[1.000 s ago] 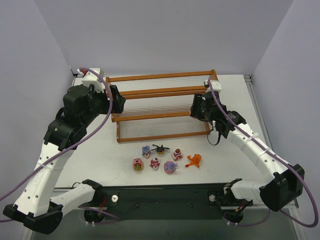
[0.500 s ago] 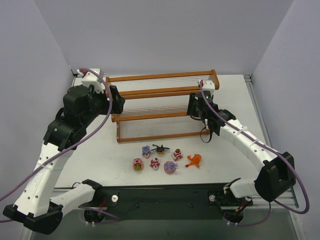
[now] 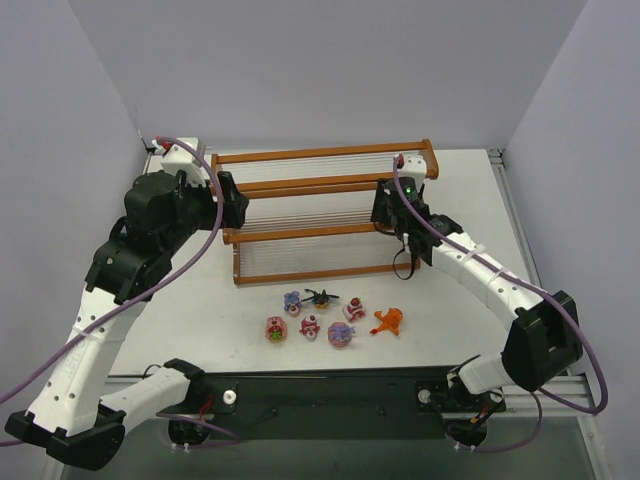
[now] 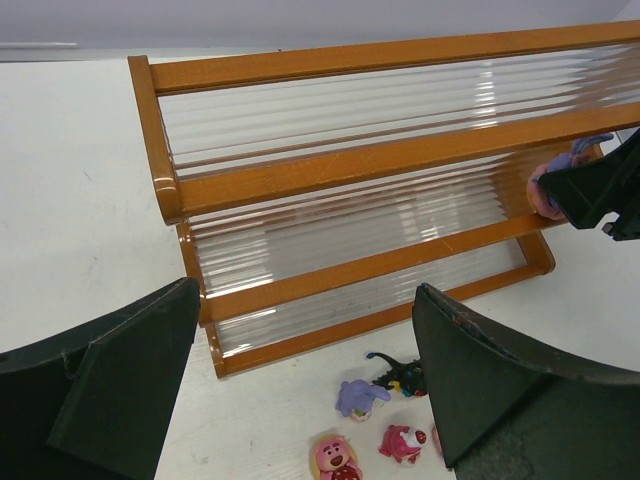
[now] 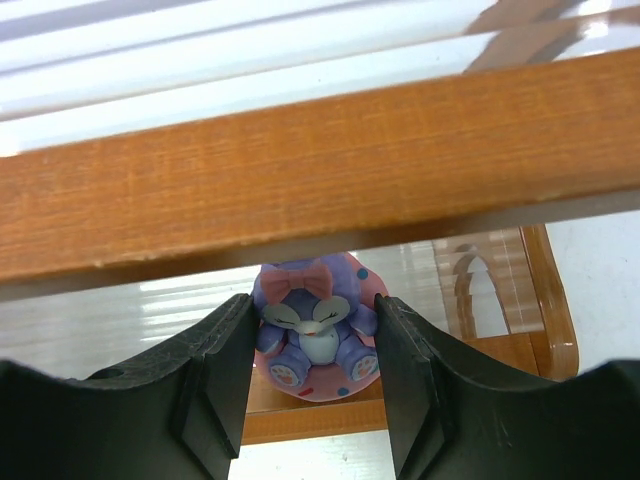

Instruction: Place and organize the plastic toys onto the shelf

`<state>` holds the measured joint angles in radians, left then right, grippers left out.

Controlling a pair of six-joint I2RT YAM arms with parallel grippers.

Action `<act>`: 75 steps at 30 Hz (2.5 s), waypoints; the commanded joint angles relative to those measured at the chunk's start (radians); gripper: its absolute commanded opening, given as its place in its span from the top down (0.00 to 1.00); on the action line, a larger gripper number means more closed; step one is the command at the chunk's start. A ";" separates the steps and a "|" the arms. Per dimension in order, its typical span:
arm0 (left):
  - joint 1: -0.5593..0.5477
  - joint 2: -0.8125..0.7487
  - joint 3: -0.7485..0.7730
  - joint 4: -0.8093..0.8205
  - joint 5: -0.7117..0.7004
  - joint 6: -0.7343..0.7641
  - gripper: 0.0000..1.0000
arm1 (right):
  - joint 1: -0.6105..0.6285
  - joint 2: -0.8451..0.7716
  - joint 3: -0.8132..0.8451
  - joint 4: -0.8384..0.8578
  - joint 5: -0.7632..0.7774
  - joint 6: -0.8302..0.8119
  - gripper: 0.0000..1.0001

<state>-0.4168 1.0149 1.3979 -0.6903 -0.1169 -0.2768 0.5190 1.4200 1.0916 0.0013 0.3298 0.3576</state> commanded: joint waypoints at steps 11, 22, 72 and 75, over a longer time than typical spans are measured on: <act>0.009 -0.018 0.019 0.009 -0.006 0.008 0.03 | -0.001 0.072 0.053 0.011 0.025 -0.003 0.60; 0.010 -0.012 0.029 0.008 -0.004 0.013 0.03 | -0.007 0.086 0.034 0.068 0.063 -0.006 0.61; -0.005 -0.108 -0.186 -0.100 0.172 -0.102 0.03 | 0.186 -0.348 -0.073 -0.415 -0.161 0.264 0.20; -0.119 -0.147 -0.355 -0.016 0.206 -0.211 0.03 | 0.252 -0.313 -0.082 -0.412 -0.143 0.290 0.21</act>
<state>-0.4278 0.9035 1.2114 -0.7483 -0.0006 -0.3569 0.7036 1.0725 1.0267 -0.3737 0.1642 0.5896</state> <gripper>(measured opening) 0.974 0.801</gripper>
